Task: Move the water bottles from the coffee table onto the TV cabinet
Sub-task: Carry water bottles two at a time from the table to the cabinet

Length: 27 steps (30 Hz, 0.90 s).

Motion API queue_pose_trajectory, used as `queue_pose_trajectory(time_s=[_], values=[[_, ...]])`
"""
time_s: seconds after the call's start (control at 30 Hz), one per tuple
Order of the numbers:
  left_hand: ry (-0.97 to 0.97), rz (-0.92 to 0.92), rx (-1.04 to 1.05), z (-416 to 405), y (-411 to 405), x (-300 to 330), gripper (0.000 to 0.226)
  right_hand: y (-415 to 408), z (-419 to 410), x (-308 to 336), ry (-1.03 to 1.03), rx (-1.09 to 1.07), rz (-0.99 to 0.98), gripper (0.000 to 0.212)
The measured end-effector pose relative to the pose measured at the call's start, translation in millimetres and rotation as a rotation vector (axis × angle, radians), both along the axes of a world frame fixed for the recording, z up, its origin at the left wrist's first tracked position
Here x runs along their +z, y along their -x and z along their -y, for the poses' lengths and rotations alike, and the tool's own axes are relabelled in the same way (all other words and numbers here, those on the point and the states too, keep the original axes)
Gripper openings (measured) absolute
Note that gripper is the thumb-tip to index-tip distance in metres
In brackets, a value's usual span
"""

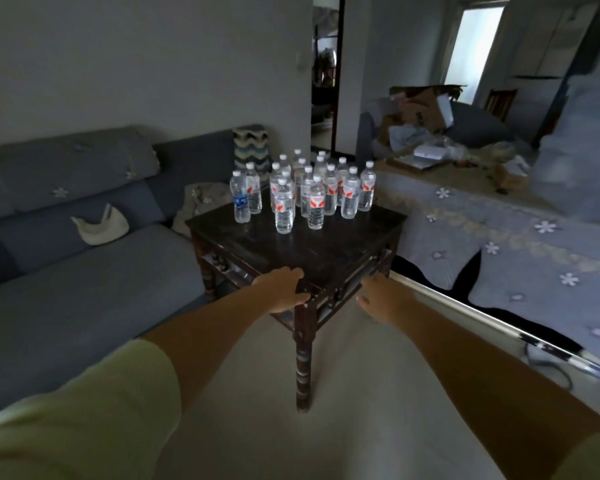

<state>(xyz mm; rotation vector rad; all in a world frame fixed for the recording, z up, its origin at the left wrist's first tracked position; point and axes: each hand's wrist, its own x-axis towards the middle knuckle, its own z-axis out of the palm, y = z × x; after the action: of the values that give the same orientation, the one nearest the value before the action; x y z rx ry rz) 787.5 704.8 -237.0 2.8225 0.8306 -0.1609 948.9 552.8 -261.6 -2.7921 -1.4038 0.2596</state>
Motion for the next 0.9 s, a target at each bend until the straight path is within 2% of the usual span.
queue_pose_trajectory(time_s=[0.4,0.73,0.9], values=[[0.051,-0.011,0.031,-146,-75,-14,0.064,-75,-142,-11,0.041,0.012,-0.003,0.047],[0.125,0.023,0.145,-228,-209,-40,0.066,-226,-230,-25,0.094,0.052,-0.022,0.05],[0.17,0.111,0.249,-269,-263,-47,0.062,-299,-280,-20,0.072,0.113,-0.015,0.049]])
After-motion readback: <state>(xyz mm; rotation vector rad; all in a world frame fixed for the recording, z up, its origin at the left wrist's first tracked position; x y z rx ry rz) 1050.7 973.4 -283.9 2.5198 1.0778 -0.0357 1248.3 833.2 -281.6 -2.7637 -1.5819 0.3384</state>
